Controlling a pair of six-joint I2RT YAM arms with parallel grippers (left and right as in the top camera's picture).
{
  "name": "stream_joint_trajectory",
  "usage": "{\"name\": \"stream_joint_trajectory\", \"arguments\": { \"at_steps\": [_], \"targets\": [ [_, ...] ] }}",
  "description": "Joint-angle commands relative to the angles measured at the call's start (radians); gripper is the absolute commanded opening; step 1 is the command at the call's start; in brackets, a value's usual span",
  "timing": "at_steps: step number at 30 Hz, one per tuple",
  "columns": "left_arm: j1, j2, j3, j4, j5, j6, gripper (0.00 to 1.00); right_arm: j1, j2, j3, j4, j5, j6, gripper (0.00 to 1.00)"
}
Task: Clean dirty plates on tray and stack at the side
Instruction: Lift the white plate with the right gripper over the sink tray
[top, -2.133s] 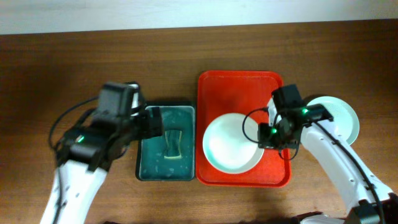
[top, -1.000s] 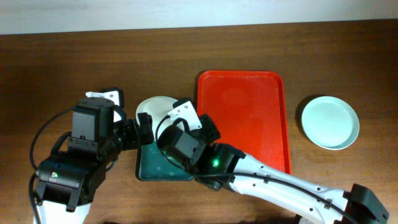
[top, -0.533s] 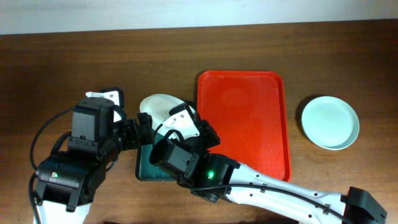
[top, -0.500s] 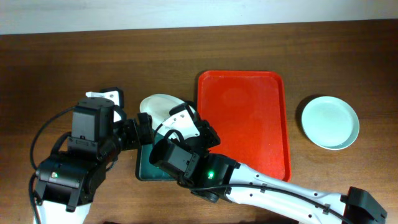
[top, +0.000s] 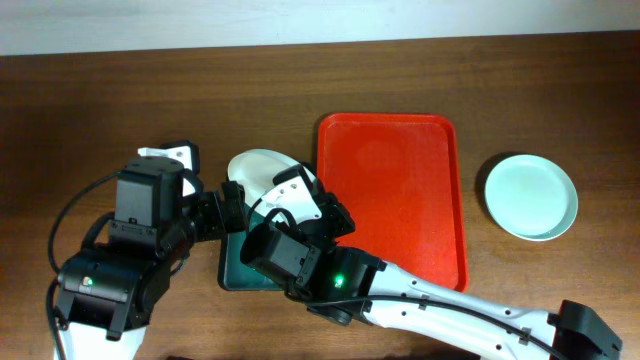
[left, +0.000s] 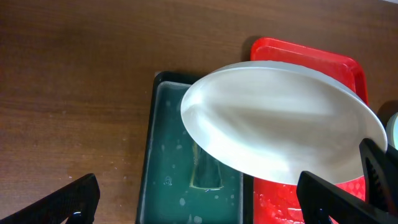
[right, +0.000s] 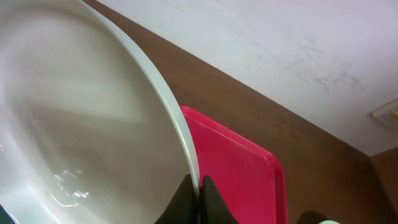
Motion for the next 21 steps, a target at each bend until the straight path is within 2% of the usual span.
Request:
{"name": "stream_joint_trajectory", "arguments": {
  "at_steps": [1,8,21],
  "targets": [
    [0.006,-0.002,0.008,-0.001,-0.006,0.0,0.99,0.003,-0.024,0.026,0.0,0.035,0.003,0.04],
    [0.006,-0.002,0.008,-0.001,-0.006,0.0,0.99,0.003,-0.024,0.026,0.002,0.035,-0.041,0.04],
    [0.006,-0.002,0.008,-0.001,-0.006,0.0,1.0,0.003,-0.024,0.026,0.005,0.035,-0.04,0.04]
  ]
}}
